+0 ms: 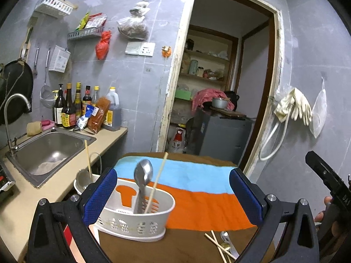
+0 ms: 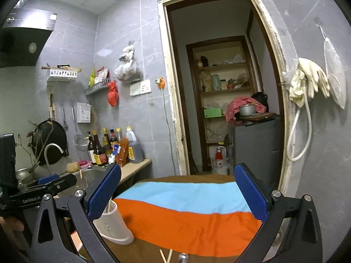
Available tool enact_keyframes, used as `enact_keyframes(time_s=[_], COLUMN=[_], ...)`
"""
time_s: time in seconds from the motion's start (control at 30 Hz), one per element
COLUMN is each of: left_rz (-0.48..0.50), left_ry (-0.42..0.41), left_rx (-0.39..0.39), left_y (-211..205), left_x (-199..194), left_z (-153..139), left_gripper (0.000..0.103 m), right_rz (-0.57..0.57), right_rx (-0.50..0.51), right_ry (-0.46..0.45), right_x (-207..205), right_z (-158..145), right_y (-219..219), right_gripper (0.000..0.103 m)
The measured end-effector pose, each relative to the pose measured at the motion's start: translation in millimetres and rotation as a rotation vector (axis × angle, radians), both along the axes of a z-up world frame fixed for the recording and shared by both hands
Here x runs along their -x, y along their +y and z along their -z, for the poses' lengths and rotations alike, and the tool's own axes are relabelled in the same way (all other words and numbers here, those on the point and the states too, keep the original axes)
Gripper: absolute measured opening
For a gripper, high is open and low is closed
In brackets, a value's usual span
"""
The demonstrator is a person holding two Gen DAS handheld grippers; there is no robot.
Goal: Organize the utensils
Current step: 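Open the left gripper in the caddy while the right gripper releases the chopstick, then move both grippers back down to the remaining utensils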
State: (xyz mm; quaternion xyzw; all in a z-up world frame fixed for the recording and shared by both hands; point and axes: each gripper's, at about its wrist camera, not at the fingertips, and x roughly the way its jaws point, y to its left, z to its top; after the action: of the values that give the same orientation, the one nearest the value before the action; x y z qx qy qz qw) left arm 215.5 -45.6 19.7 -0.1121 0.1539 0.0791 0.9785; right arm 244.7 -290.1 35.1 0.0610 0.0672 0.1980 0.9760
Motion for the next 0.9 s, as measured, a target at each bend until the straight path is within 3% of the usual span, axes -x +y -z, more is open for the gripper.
enact_keyframes(time_s=[0.5,0.73,0.9], left_rz=[0.055,0.071,0.093], left_ry=[0.176,0.257,0.337], left_rx=[0.046,0.055,0.111], left_y=[-32.8,-44.0,-46.9], left_x=[-30.7,-48.4,-63.4], left_z=[54.8,85.9,113.4], left_gripper=[0.103,0.103,0.103], right_rz=[0.057,0.033,-0.003], right_rx=[0.086,0.144,0.168], right_ry=[0.241,0.411,0.503], right_x=[-24.4,-47.3,-60.0], right_z=[78.8,133.2,167.1], right_y=[-47.3,-44.5,-38.8], right_gripper=[0.101,0.101,0.101])
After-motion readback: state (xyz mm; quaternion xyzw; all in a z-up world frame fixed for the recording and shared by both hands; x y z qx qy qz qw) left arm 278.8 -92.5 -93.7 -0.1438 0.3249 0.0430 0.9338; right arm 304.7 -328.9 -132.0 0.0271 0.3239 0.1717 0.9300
